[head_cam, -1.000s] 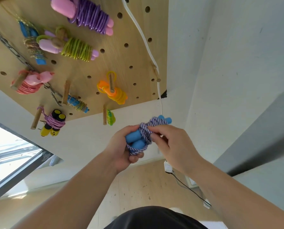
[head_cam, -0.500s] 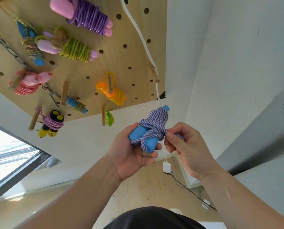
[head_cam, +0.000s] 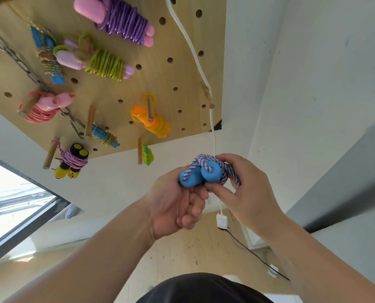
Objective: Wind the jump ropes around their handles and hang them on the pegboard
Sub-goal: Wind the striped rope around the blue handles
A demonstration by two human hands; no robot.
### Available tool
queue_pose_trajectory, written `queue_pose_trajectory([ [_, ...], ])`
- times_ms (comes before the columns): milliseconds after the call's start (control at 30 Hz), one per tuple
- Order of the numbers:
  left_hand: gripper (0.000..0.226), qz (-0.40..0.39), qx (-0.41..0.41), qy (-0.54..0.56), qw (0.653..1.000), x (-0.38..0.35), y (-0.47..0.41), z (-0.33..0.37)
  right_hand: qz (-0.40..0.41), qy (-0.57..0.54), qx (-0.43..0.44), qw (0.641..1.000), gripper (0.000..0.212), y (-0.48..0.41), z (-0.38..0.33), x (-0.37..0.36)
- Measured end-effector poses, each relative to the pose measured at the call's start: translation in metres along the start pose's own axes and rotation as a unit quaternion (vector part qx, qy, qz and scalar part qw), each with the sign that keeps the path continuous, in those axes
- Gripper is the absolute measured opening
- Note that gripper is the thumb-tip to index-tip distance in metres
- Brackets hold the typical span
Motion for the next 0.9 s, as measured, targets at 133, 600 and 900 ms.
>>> queue_pose_trajectory([
  [133,0.091,0.050,-0.006,-0.212,0.976,-0.001,0.008,0.010,0.019,-0.016,-0.012,1.000,0.034,-0.001,-0.001,0.010],
  [600,0.044,0.122,-0.344,-0.133,0.922,0.004,0.002,0.016,-0.129,-0.072,-0.077,0.986,0.013,-0.007,-0.016,-0.001],
  [900,0.043,0.039,-0.177,-0.027,0.983,0.024,0.009,0.004,-0.055,-0.024,0.018,0.998,0.028,-0.001,-0.008,0.004],
])
Point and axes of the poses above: each hand's wrist, its own y-axis away from the middle knuckle, its own x-axis out of the back of the hand, z = x × y, the point moved 4 cm from there along -y, towards the middle knuckle, and after that the axes turned 15 degrees about y, right-handed, at the moved point
